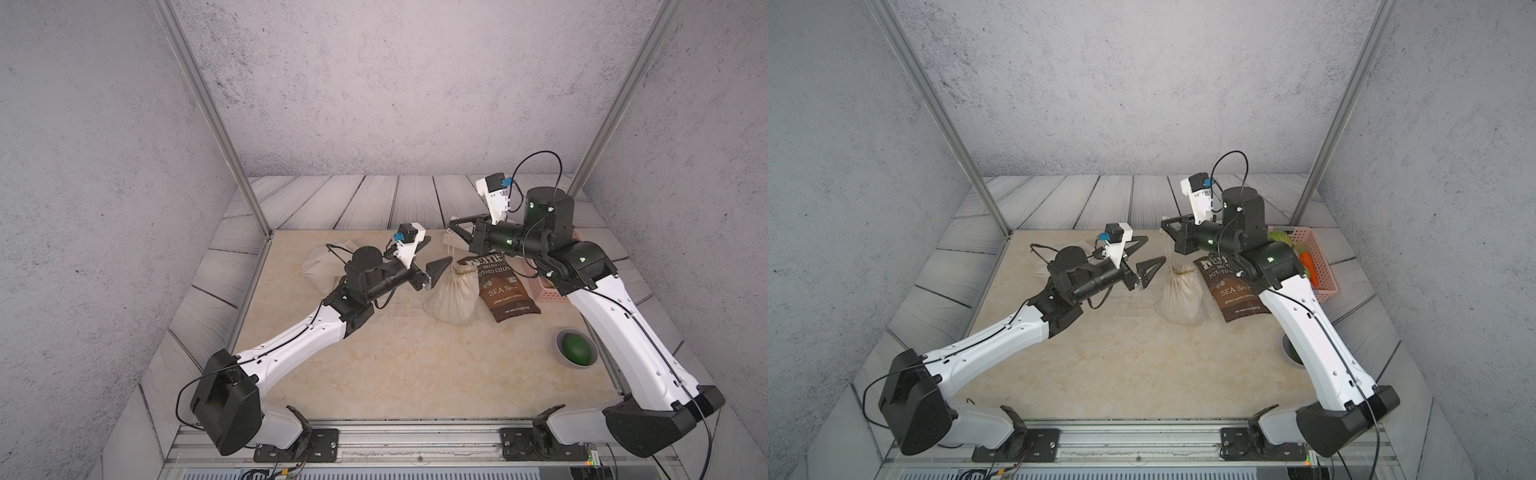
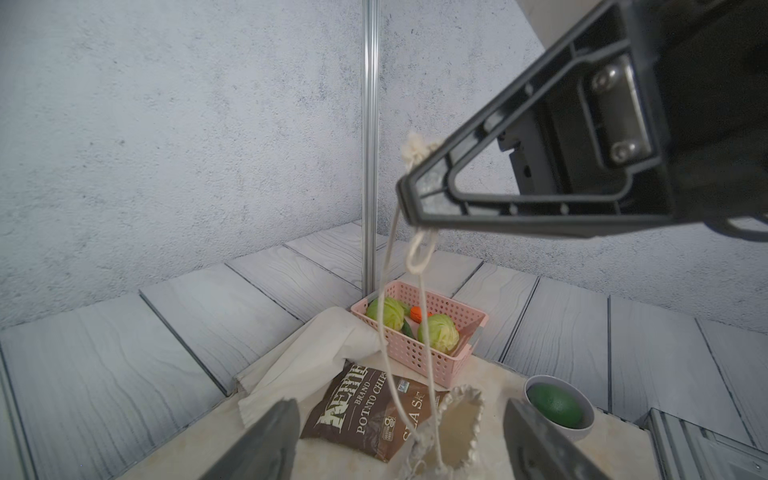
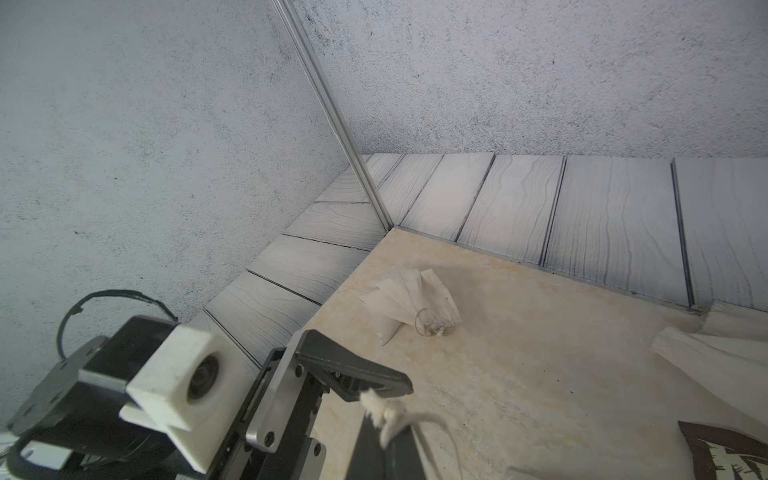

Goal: Close the soil bag
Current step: Adjust the soil bag at the center of the board.

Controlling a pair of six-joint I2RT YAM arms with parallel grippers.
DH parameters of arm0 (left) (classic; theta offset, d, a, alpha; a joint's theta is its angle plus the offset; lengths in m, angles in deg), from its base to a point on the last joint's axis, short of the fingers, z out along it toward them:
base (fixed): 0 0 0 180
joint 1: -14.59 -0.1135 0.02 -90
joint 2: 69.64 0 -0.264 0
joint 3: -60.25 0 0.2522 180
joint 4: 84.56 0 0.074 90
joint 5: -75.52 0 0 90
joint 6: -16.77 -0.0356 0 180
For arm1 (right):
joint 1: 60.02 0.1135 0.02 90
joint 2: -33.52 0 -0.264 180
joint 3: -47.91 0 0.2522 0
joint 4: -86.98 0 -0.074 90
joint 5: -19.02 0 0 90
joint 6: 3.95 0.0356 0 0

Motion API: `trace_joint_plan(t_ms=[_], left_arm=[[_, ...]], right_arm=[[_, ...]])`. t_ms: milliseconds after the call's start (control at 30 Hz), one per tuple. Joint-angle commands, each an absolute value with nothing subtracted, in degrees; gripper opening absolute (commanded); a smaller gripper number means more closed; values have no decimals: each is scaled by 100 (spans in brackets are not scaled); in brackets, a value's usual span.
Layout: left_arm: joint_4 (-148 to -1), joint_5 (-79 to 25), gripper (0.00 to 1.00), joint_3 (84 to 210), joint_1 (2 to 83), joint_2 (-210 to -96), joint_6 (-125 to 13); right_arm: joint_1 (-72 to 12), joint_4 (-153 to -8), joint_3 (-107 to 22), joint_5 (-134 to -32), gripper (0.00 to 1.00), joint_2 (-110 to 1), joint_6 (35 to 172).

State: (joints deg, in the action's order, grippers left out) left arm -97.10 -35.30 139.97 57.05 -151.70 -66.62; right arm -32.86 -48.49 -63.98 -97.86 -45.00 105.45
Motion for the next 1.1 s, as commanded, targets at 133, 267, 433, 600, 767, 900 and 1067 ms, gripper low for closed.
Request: trace_joint_plan(t_ms=[133, 267, 433, 600, 767, 900, 1067], left_arm=[[-8742, -3813, 74, 15065, 5748, -15706, -6861], [-8417, -3351, 60, 15420, 5748, -15733, -6878], [-8261, -3218, 27, 15619, 5748, -15729, -6777], [-8206, -3208, 0, 15641, 5739, -15624, -6470], [-7890, -2965, 0, 15721, 5722, -15498, -6099], [-7756, -2893, 0, 15788, 5722, -15416, -5861], [-7641, -2768, 0, 15852, 5721, -15300, -5679]], right_arm=[[-3204, -4965, -6573, -9992, 0, -4531, 10683], [-3182, -4933, -6583, -9983, 0, -4519, 10674], [-3181, -4937, -6528, -9977, 0, -4467, 10663], [-3194, -4591, -6565, -9505, 0, -4307, 10306], [-3205, -4510, -5778, -8212, 31, -3531, 9517], [-3189, -4853, -4806, -7843, 45, -3002, 8932], [-3173, -5434, -4044, -8322, 64, -2835, 8636]])
